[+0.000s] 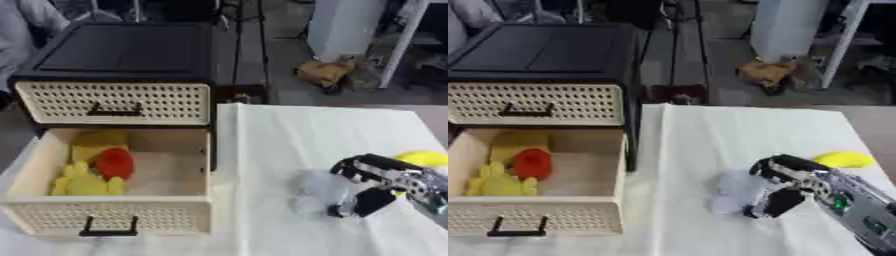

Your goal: Pick up objects from table and place into drawer.

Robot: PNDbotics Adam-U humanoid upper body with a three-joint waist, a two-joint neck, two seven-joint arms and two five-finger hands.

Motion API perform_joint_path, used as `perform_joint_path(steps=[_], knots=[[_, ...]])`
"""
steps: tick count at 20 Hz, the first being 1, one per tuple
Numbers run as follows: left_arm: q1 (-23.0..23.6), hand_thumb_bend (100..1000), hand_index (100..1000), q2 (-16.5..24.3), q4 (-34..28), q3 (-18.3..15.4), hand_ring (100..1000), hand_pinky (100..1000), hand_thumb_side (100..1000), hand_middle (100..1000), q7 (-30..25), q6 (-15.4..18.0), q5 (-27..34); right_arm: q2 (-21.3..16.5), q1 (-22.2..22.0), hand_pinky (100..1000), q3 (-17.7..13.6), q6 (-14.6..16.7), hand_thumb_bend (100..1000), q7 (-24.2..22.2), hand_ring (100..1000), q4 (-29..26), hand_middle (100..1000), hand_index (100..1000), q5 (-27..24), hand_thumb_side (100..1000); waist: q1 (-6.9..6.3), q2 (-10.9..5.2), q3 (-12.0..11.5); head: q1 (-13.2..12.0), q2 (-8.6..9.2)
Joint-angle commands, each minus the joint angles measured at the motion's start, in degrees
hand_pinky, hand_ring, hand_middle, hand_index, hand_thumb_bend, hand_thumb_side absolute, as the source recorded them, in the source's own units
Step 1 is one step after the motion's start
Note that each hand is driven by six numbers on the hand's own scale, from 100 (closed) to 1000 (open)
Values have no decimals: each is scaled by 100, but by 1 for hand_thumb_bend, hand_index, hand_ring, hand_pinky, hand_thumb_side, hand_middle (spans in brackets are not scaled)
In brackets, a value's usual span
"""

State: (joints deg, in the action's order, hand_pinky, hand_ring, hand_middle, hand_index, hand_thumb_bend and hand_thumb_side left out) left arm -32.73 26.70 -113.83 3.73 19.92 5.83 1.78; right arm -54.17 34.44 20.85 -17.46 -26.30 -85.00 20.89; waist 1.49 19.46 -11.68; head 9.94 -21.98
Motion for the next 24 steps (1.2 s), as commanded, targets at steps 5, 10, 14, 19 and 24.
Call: perform_joint_path(steps=[5,10,14,19,24], knots=[[-31,100,890,89,-76,-16,563,533,961,675,-27,-42,-48,-140,208,768,-379,0,445,-608,800,-142,579,748,180,394,7,-111,-15,-40,24],[-27,100,890,73,-76,-18,562,531,963,675,-42,-54,-49,-119,251,760,-501,-51,431,-1031,790,-215,547,716,325,321,16,-103,-20,-43,35],[-19,100,890,69,-76,-24,558,531,967,675,-39,-61,-50,-90,297,747,-618,-102,331,-1314,770,-268,496,652,421,330,16,-93,-23,-56,30],[1,100,889,61,-76,-23,556,525,969,675,-50,-81,-54,-72,314,722,-696,-234,233,-1120,739,-369,454,596,427,339,27,-88,-14,-74,16],[19,100,888,57,-76,-32,554,522,969,675,-42,-82,-50,-73,293,713,-723,-346,213,-903,724,-487,431,568,327,329,25,-99,3,-86,16]])
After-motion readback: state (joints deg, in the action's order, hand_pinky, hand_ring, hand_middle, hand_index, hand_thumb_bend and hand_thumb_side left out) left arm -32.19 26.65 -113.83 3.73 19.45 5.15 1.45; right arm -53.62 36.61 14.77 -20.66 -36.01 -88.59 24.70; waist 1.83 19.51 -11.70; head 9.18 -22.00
